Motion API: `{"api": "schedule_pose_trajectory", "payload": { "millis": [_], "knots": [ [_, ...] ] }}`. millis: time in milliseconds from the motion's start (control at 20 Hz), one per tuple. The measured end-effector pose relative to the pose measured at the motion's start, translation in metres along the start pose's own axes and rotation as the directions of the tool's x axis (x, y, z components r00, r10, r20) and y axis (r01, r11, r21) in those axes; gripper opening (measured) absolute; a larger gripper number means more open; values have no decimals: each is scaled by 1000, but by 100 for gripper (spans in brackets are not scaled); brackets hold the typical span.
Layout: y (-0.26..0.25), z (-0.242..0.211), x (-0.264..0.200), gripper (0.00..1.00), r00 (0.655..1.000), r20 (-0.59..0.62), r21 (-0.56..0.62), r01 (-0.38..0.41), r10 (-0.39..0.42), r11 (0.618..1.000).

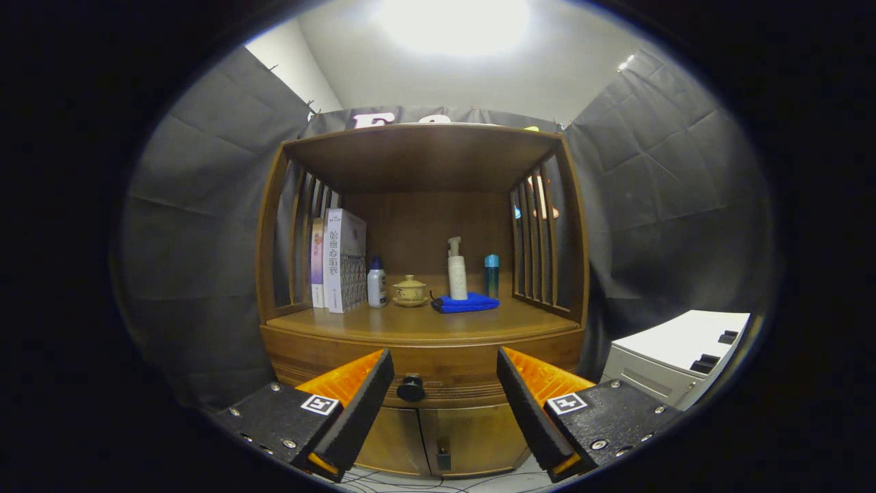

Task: Pull open the drawer, take out the items inside it, and place them on the countertop above the cabinet.

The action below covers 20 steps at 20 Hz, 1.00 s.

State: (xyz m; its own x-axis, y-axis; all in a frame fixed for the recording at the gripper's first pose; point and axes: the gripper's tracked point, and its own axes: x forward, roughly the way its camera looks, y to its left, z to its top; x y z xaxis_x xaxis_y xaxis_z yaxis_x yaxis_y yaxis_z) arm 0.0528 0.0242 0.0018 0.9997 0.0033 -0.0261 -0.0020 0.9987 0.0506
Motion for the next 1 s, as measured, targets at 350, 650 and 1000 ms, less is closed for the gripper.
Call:
{"api": "schedule_pose_trajectory", "payload": {
  "millis": [350, 650, 1000],
  "knots": [
    [19, -30, 52, 95, 997, -79, 14, -16, 17, 1000],
    [29, -56, 79, 95, 983, -177, 3, -44, 44, 999],
    [31, -63, 106, 86, 952, -299, 10, -67, 67, 998]
  ]
}}
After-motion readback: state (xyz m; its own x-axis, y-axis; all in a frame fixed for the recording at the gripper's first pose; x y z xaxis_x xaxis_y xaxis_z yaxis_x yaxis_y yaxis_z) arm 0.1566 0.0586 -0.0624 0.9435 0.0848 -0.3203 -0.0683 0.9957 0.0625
